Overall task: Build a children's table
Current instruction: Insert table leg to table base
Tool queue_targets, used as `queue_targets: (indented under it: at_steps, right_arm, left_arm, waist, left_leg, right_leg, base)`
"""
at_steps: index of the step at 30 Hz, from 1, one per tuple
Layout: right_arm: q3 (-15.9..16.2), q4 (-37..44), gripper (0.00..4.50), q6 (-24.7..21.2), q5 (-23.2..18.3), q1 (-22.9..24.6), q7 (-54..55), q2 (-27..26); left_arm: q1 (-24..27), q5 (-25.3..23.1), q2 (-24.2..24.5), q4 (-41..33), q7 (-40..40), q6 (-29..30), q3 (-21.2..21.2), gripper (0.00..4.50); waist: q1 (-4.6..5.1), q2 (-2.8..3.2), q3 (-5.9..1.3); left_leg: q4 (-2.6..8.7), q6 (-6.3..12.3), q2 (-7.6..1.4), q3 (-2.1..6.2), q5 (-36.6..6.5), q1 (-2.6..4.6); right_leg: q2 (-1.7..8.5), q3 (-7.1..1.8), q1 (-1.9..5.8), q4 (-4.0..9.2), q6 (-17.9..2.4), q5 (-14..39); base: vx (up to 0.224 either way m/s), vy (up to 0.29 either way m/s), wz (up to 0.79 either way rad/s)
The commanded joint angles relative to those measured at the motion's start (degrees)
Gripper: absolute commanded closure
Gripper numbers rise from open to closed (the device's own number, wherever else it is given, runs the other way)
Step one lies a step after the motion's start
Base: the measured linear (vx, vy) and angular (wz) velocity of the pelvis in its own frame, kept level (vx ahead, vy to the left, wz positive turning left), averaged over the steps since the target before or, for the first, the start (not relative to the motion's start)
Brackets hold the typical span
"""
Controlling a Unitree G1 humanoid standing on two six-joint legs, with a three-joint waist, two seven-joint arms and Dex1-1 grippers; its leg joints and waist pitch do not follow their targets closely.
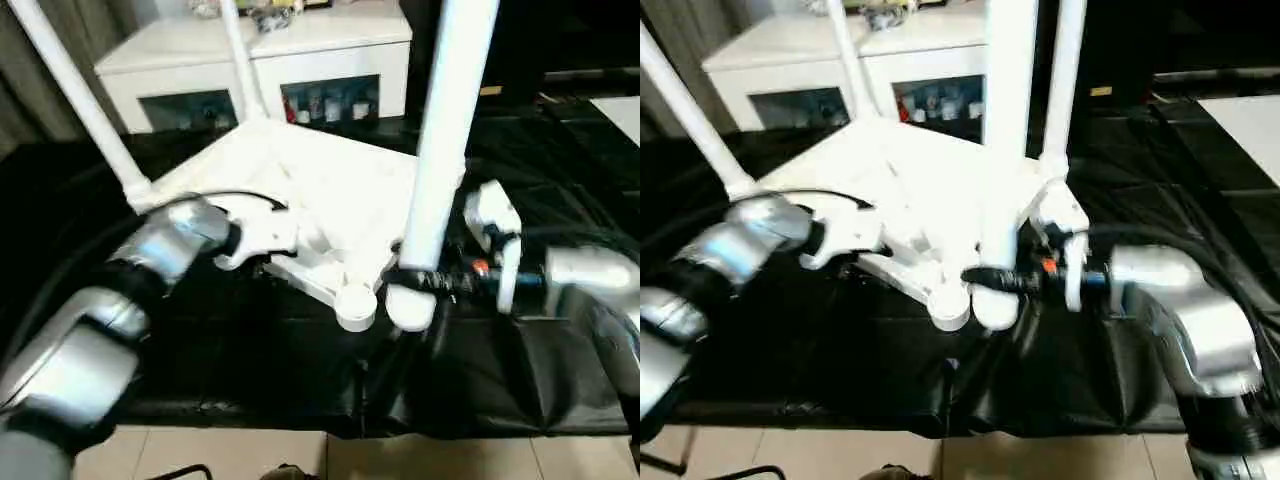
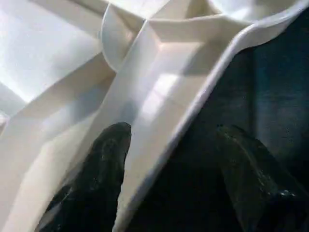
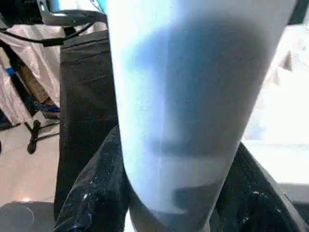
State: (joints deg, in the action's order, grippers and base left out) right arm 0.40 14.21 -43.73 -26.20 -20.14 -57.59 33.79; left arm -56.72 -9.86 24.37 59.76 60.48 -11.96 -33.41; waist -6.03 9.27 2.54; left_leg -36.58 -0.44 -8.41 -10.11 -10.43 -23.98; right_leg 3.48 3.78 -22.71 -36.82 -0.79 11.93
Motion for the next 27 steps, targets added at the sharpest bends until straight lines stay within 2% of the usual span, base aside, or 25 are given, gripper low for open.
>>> queue_targets:
  at_steps: [1,4,8,11,12,13,19,24,27]
  right_arm:
    - [-1.2,3.9,2.66,-1.7,-1.9,0.4,0.8,0.2]
    - [-1.4,5.3,2.66,-2.7,-2.8,1.4,1.3,0.6]
    - [-1.7,6.1,2.66,-3.4,-3.4,2.1,1.8,0.7]
    - [-1.5,6.6,2.66,-4.0,-4.0,2.3,2.5,0.7]
    - [-1.4,6.7,2.66,-4.1,-4.1,2.3,2.6,0.7]
    - [-1.4,6.9,2.66,-4.3,-4.3,2.3,2.8,0.7]
    - [-0.9,7.2,2.66,-4.7,-4.9,2.5,3.1,1.0]
    - [-0.2,7.0,2.66,-4.4,-4.9,2.4,3.5,0.9]
    - [-0.1,6.9,2.66,-4.3,-4.9,2.3,3.7,0.8]
  left_arm:
    - [-1.2,-3.0,-0.9,4.9,-3.5,-1.5,-0.7,1.33]
    - [-1.2,-3.7,-2.5,8.3,-3.9,-2.0,-0.9,1.33]
    - [-1.6,-4.3,-4.3,11.2,-6.8,-2.7,0.1,1.33]
    - [-2.0,-5.1,-5.7,14.1,-9.6,-1.3,1.1,1.63]
    - [-2.2,-4.8,-5.9,14.6,-9.5,-0.4,1.7,1.74]
    - [-2.4,-4.8,-6.1,15.1,-9.4,0.0,2.2,1.81]
    - [-2.7,-3.3,-6.8,16.7,-6.1,4.0,4.6,2.21]
    - [-2.0,-6.7,-7.0,17.7,-4.9,5.7,3.4,2.71]
    - [-1.8,-7.4,-7.1,17.7,-4.5,6.3,3.2,2.80]
  waist:
    - [0.35,-0.75,-4.34]
    - [1.05,-0.78,-4.40]
    - [1.42,-0.83,-4.45]
    - [1.41,-0.81,-4.37]
    - [1.33,-0.58,-4.37]
    - [1.41,-0.72,-4.32]
    - [1.37,-0.58,-4.35]
    - [1.55,-0.60,-4.21]
    - [2.02,-0.60,-4.25]
  left_leg:
    - [3.77,3.75,-4.47,2.68,-8.4,1.72]
    - [3.84,4.78,-4.46,2.86,-8.5,1.60]
    - [3.71,5.13,-4.31,2.78,-9.0,1.64]
    - [3.73,5.17,-4.33,2.80,-9.1,1.69]
    - [3.78,5.10,-4.36,2.89,-9.1,1.73]
    - [3.88,5.24,-4.43,2.89,-9.2,1.74]
    - [4.01,4.97,-4.60,2.99,-10.0,1.80]
    - [4.17,5.35,-4.66,3.03,-10.0,1.70]
    - [4.21,5.74,-4.59,3.04,-9.7,1.67]
  right_leg:
    - [5.77,-2.98,3.16,5.36,-10.5,8.9]
    - [5.72,-2.80,3.24,5.35,-10.4,7.9]
    - [5.78,-2.74,3.17,5.59,-10.8,9.3]
    - [5.72,-2.73,3.12,5.78,-10.4,10.4]
    - [5.77,-2.71,3.13,5.76,-10.2,10.6]
    - [5.71,-2.70,3.04,5.83,-10.2,10.5]
    - [5.93,-2.79,2.97,5.70,-10.9,9.8]
    - [6.04,-2.77,3.08,5.74,-10.8,9.7]
    - [6.13,-2.73,3.17,5.82,-10.5,10.0]
  base:
    - [0.000,0.000,0.00]
    - [0.000,0.000,0.00]
    - [0.000,0.000,0.00]
    - [0.000,0.000,0.00]
    - [0.000,0.000,0.00]
    - [0.000,0.000,0.00]
    - [0.000,0.000,0.00]
    - [0.000,0.000,0.00]
    - [0.000,0.000,0.00]
